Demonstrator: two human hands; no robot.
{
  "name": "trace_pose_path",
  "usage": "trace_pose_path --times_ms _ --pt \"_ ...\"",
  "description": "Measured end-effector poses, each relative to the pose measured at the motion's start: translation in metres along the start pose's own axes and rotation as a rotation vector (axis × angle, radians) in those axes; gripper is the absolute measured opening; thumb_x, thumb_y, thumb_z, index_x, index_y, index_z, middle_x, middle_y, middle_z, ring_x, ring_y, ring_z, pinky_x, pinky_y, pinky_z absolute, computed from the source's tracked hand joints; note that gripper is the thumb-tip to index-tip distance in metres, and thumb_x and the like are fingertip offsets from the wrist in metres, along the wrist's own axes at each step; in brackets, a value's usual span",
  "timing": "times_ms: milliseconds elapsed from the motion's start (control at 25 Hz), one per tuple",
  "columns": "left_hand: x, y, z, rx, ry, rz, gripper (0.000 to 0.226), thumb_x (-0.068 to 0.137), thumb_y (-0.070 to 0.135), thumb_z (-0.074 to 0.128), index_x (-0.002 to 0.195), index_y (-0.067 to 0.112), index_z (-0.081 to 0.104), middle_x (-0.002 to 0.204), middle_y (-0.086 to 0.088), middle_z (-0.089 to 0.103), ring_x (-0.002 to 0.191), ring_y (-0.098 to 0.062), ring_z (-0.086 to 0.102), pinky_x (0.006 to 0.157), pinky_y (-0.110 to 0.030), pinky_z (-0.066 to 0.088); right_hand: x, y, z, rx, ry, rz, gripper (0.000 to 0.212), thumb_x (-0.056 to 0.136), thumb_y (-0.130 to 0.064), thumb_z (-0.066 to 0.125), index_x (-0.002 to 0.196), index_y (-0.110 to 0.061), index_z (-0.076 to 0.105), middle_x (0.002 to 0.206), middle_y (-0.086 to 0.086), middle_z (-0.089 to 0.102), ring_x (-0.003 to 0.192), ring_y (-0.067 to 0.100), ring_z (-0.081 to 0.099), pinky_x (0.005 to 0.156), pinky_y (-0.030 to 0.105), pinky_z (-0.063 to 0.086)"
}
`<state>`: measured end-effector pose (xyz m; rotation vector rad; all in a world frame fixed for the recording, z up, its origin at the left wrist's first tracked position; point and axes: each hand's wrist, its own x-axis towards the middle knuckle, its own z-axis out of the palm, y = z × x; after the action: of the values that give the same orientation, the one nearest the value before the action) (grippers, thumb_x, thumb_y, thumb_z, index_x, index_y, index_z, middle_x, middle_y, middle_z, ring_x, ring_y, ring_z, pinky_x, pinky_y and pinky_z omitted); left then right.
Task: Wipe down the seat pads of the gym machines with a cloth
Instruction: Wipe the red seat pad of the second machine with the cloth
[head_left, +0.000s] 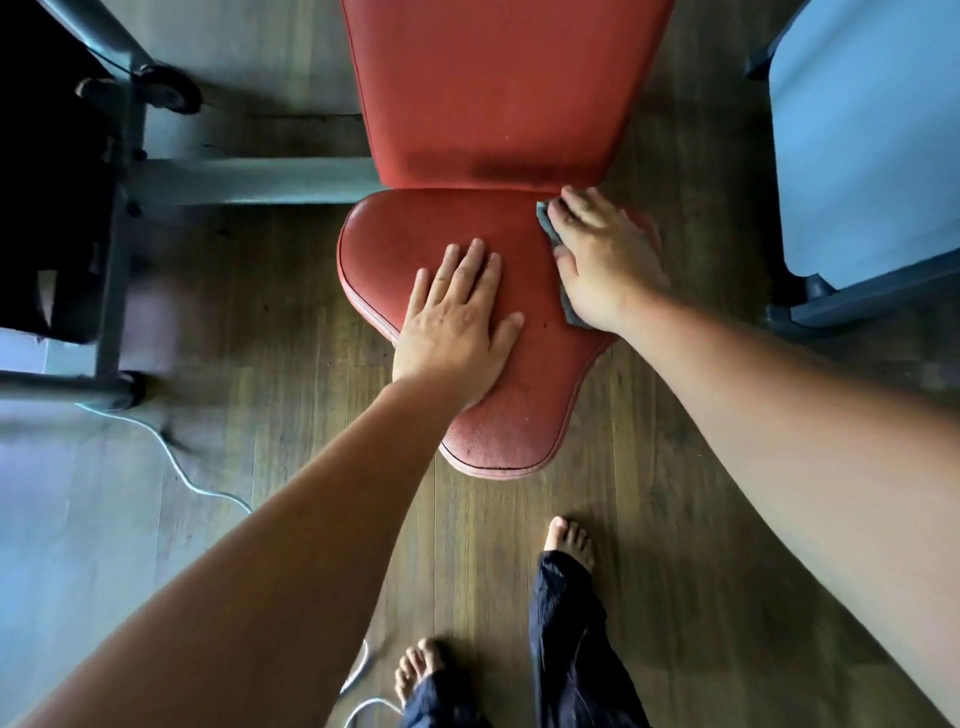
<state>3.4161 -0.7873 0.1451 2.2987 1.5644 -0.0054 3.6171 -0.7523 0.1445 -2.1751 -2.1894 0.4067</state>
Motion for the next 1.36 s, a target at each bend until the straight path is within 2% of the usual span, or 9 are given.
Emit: trace_pose_path --times_ms 240,560,680,840,960,1040,1200,1280,1360 --pt "0.0 -0.002 0.007 0.017 0.059 0.02 0.072 0.102 0.061 0.026 0.164 0.026 0.018 0.174 0.004 0.01 0.16 -0.018 0.001 0.13 -0.043 0.003 -0.002 0.0 -0.001 0.023 0.043 -0.002 0.054 0.102 -0.025 0.042 0.154 -0.016 0.035 0.166 0.002 0.026 0.154 0.023 0.02 0.122 0.042 0.016" --pt "0.002 -0.005 0.011 -0.001 0.122 0.021 0.072 0.1 0.064 0.031 0.163 0.029 0.023 0.173 0.007 0.015 0.16 -0.016 0.005 0.13 -0.041 0.005 -0.004 0.01 0.011 0.208 0.158 -0.038 0.048 0.101 -0.028 0.044 0.149 -0.023 0.046 0.16 -0.005 0.038 0.151 0.013 0.027 0.122 0.033 0.02" --pt "0.003 -0.004 0.012 -0.012 0.118 0.036 0.076 0.097 0.07 0.037 0.162 0.033 0.024 0.172 0.009 0.016 0.16 -0.015 0.008 0.129 -0.04 0.005 -0.003 0.014 0.012 0.227 0.209 -0.109 0.046 0.098 -0.028 0.045 0.143 -0.023 0.055 0.154 0.0 0.048 0.145 0.02 0.039 0.12 0.036 0.029" --pt "0.003 -0.004 0.007 -0.06 0.076 0.061 0.078 0.085 0.081 0.043 0.156 0.049 0.033 0.17 0.01 0.022 0.157 -0.015 0.016 0.126 -0.04 0.012 -0.006 0.014 0.012 0.196 0.204 -0.13 0.046 0.091 -0.039 0.042 0.126 -0.023 0.067 0.136 0.002 0.064 0.125 0.03 0.057 0.104 0.041 0.045" --pt "0.004 -0.003 0.008 -0.123 0.067 0.061 0.092 0.067 0.091 0.04 0.151 0.055 0.038 0.168 0.013 0.026 0.156 -0.013 0.018 0.127 -0.041 0.013 -0.025 0.022 0.022 0.285 0.323 -0.162 0.049 0.088 -0.043 0.039 0.122 -0.024 0.068 0.13 0.0 0.067 0.118 0.026 0.06 0.095 0.035 0.046" --pt "0.003 0.0 0.007 -0.123 0.05 0.051 0.092 0.066 0.092 0.043 0.151 0.056 0.038 0.168 0.014 0.026 0.156 -0.013 0.018 0.127 -0.042 0.012 -0.044 0.027 0.035 0.349 0.474 -0.162 0.047 0.095 -0.034 0.041 0.136 -0.02 0.061 0.143 0.001 0.06 0.133 0.024 0.052 0.108 0.037 0.04" --pt "0.002 0.001 0.007 -0.142 0.046 0.037 0.092 0.065 0.092 0.048 0.15 0.058 0.037 0.167 0.018 0.025 0.156 -0.011 0.017 0.127 -0.044 0.011 -0.094 -0.002 0.084 0.759 0.753 -0.031 0.053 0.099 -0.023 0.04 0.15 -0.006 0.042 0.16 0.011 0.037 0.152 0.026 0.024 0.125 0.038 0.016" --pt "0.005 0.0 0.01 -0.156 0.068 0.043 0.091 0.065 0.091 0.049 0.148 0.058 0.039 0.166 0.018 0.026 0.155 -0.01 0.018 0.127 -0.044 0.012 -0.128 -0.041 0.111 1.167 0.785 0.037 0.055 0.1 -0.021 0.039 0.153 -0.009 0.036 0.164 0.007 0.03 0.155 0.019 0.018 0.126 0.033 0.011" --pt "0.006 -0.001 0.011 -0.165 0.084 0.043 0.089 0.065 0.091 0.049 0.148 0.059 0.04 0.165 0.019 0.027 0.154 -0.009 0.019 0.127 -0.044 0.013 -0.162 -0.079 0.133 1.364 0.803 0.04 0.056 0.101 -0.021 0.037 0.156 -0.012 0.031 0.166 0.002 0.024 0.155 0.01 0.014 0.127 0.036 0.013"
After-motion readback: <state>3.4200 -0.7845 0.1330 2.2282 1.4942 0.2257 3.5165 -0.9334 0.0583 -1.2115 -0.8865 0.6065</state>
